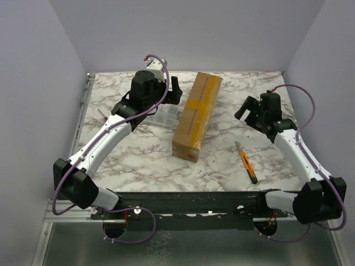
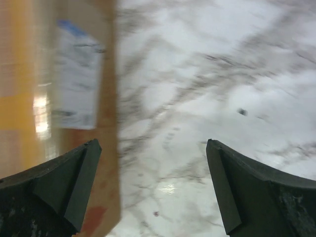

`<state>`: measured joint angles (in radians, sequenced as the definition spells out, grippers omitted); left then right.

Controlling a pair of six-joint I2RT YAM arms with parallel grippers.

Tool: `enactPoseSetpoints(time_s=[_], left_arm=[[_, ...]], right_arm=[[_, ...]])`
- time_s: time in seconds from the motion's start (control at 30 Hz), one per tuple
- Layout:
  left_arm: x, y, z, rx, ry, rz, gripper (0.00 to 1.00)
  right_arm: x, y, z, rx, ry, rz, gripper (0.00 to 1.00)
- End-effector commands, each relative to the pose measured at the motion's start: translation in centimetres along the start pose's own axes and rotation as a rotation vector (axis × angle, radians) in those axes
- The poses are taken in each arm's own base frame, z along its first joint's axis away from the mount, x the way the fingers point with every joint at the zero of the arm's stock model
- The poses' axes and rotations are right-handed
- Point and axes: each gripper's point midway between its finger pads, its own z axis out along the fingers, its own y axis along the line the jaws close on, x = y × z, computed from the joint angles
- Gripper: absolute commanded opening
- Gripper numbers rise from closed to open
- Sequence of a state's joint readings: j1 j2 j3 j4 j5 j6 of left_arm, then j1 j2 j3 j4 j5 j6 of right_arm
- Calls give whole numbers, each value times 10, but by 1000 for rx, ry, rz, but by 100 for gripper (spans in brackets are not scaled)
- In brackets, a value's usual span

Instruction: Unpack the express box

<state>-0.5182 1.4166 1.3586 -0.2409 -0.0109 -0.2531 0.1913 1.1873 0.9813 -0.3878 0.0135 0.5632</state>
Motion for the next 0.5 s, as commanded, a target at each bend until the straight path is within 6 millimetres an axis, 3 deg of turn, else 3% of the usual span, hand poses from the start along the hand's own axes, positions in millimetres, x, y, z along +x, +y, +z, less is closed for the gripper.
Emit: enactPoseSetpoints(time_s=[0.0, 0.47], left_arm=[[27, -2, 10, 21, 75, -18, 99], [45, -20, 20, 108, 134, -54, 99]], right_arm=[[79, -100, 2, 439, 289, 101, 100], [156, -130, -1, 477, 559, 38, 100]])
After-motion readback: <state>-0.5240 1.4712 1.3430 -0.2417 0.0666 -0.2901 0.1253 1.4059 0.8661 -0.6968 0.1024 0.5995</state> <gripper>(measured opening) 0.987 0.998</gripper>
